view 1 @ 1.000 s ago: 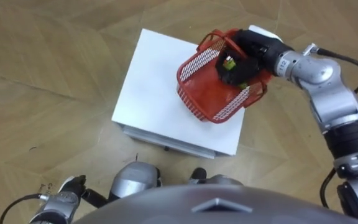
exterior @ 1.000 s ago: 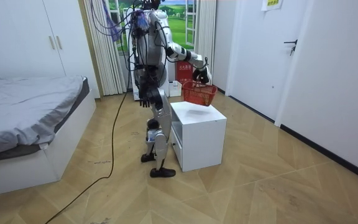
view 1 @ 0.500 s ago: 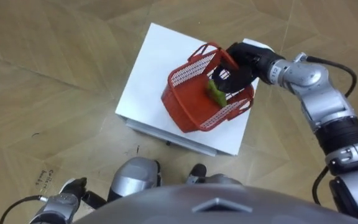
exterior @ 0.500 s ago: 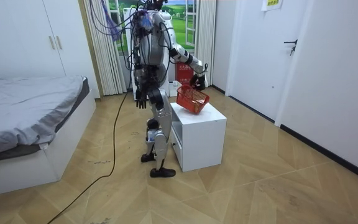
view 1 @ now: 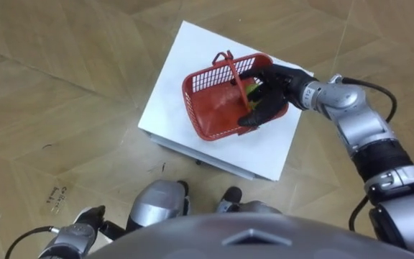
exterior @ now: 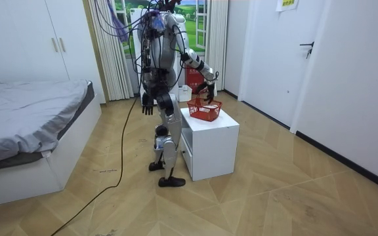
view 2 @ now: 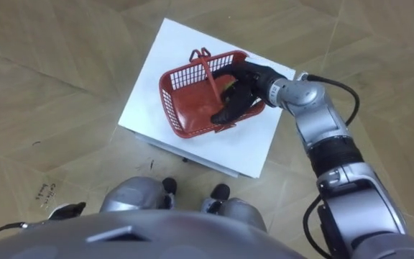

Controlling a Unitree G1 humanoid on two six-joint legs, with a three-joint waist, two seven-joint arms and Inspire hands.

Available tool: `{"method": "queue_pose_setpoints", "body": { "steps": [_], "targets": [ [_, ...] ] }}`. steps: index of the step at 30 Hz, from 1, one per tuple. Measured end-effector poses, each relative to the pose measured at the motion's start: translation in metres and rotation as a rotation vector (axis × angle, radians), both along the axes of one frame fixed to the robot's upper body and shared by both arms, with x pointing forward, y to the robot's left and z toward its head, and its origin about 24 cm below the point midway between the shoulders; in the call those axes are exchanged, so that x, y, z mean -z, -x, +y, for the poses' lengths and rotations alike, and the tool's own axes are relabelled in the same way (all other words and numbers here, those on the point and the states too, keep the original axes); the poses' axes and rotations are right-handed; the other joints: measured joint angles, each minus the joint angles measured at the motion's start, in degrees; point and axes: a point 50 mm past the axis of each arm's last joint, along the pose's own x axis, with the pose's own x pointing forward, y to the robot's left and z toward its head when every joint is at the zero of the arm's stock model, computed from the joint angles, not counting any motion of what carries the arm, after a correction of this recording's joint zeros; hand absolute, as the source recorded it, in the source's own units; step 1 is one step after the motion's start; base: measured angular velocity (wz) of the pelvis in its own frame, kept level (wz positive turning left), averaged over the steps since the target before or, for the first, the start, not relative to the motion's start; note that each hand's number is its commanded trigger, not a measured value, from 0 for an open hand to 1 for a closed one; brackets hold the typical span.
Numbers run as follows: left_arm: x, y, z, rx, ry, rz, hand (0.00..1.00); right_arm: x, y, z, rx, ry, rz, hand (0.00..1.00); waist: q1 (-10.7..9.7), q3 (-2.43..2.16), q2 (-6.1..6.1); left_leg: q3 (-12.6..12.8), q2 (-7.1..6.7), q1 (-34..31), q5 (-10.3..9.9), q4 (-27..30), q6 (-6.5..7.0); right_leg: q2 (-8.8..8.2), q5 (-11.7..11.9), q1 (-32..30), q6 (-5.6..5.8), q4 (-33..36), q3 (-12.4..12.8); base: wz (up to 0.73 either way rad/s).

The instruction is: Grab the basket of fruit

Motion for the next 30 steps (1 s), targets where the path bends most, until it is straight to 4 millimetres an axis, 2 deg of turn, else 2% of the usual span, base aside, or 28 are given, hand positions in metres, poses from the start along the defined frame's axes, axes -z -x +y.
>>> {"method": "queue_pose_setpoints", "body": {
  "steps": [12,21,25,27,28,30],
  "targets": [
    [0.000,0.000,-0.001,-0.005,-0.005,0.010,0.00,0.002,0.001,0.004,0.003,-0.010,0.007,0.00,-0.13,-0.11,0.53,0.05,-0.01,-0.01,0.00,-0.01,0.00,-0.03,0.00,-0.16,0.00,0.00,-0.20,0.00],
    [0.001,0.000,-0.003,0.012,-0.007,0.009,0.00,-0.004,-0.004,0.004,0.067,-0.003,-0.081,0.00,-1.82,-0.36,0.56,1.39,0.09,0.33,0.00,-0.04,0.00,0.00,0.03,-0.27,-0.03,0.05,0.81,-0.06],
    [0.001,0.001,-0.002,0.015,-0.016,0.006,0.00,-0.008,0.000,0.000,0.106,-0.014,-0.146,0.00,-3.76,-0.45,0.49,1.94,0.15,2.14,0.00,-0.94,0.00,0.16,0.05,0.94,0.01,-0.02,1.64,-0.07],
    [0.001,0.002,-0.002,-0.004,-0.024,0.002,0.00,-0.009,0.005,-0.003,0.135,-0.019,-0.168,0.00,-4.30,-0.70,0.53,2.35,0.21,3.11,0.00,-1.44,0.00,0.18,0.06,1.60,0.03,-0.12,1.67,-0.10],
    [0.001,0.002,-0.001,-0.014,-0.027,0.001,0.00,-0.012,0.007,-0.005,0.151,-0.023,-0.190,0.00,-5.13,-0.95,0.57,2.38,0.20,3.51,0.01,-1.86,0.02,0.18,0.06,1.76,0.03,-0.12,1.79,-0.09],
    [0.001,0.003,0.000,-0.038,-0.038,-0.006,0.00,-0.018,0.008,-0.011,0.188,-0.033,-0.234,0.00,-6.18,-1.13,0.71,3.08,0.29,4.63,0.02,-2.35,0.03,0.34,0.06,2.29,0.04,-0.13,2.65,-0.18]
  ]
}}
